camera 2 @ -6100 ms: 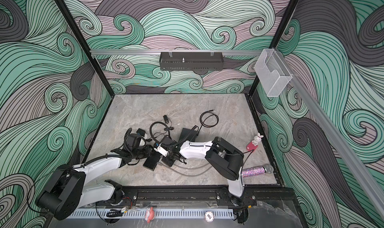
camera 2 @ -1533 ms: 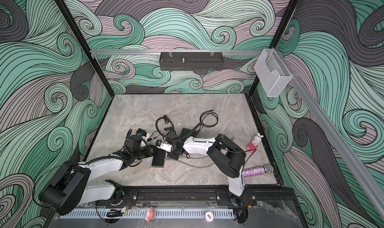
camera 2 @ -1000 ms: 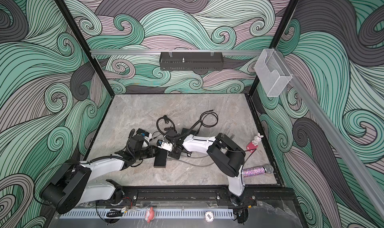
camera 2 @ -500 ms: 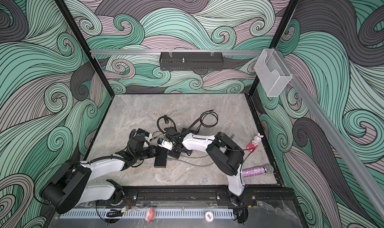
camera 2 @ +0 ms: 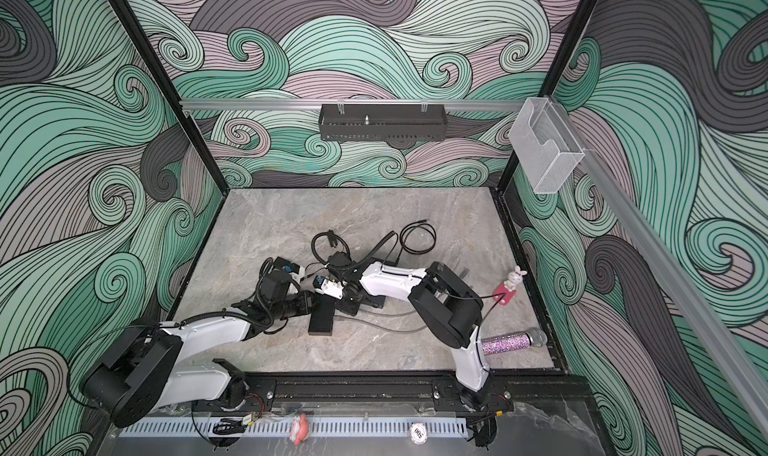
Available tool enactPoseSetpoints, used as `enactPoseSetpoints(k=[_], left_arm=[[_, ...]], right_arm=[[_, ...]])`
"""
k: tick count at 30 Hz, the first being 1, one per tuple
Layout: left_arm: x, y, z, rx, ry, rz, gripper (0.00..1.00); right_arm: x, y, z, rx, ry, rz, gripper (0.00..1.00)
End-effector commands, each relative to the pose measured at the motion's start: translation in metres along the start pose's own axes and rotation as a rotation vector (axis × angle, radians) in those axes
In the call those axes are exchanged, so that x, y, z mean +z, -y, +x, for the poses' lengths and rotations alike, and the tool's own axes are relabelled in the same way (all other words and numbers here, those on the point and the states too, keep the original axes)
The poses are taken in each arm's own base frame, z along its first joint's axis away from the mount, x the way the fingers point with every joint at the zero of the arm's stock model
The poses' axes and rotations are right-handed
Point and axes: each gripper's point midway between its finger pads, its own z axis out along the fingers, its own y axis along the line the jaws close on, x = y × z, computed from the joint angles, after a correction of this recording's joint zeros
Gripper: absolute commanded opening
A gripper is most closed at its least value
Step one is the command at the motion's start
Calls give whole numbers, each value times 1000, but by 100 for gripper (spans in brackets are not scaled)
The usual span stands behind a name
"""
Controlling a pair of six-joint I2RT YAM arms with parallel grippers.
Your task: Insert the plug into the switch port
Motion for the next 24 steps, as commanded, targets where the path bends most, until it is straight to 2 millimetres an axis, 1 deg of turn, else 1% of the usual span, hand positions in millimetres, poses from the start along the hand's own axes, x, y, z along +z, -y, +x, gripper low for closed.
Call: enactPoseSetpoints(k=[1,4,8,11,13,14,18,20,22,24], left_arm=[[-9,56,99,46,-440,294,28],[-8,57,98,46,-442,294,28],[-8,58,97,48,-442,296,28],[-8,58,97,48,-441,296,28],[-8,58,97,51,-442,295,28],[-8,58,97,51,-445,294,28],[-7,56,98,52,-445,286,28],[-7,56,98,52,-445,286,28],[-7,56,98,52,-444,287,28],[-8,57,97,53,-444,289,28]], right_arm=[[-103,-12,-205,-258,818,67,0],[-100,-12,-205,-246,821,56,0],[-83,-11,-202,-220,808,29,0],[-76,-13,-200,-209,801,12,0],[-79,-13,-200,-212,803,14,0],[-84,-13,-201,-219,808,19,0],[-114,-13,-206,-239,850,50,0],[-123,-13,-207,-241,866,54,0],[-123,-13,-208,-236,870,51,0],[-111,-12,-205,-217,854,34,0]])
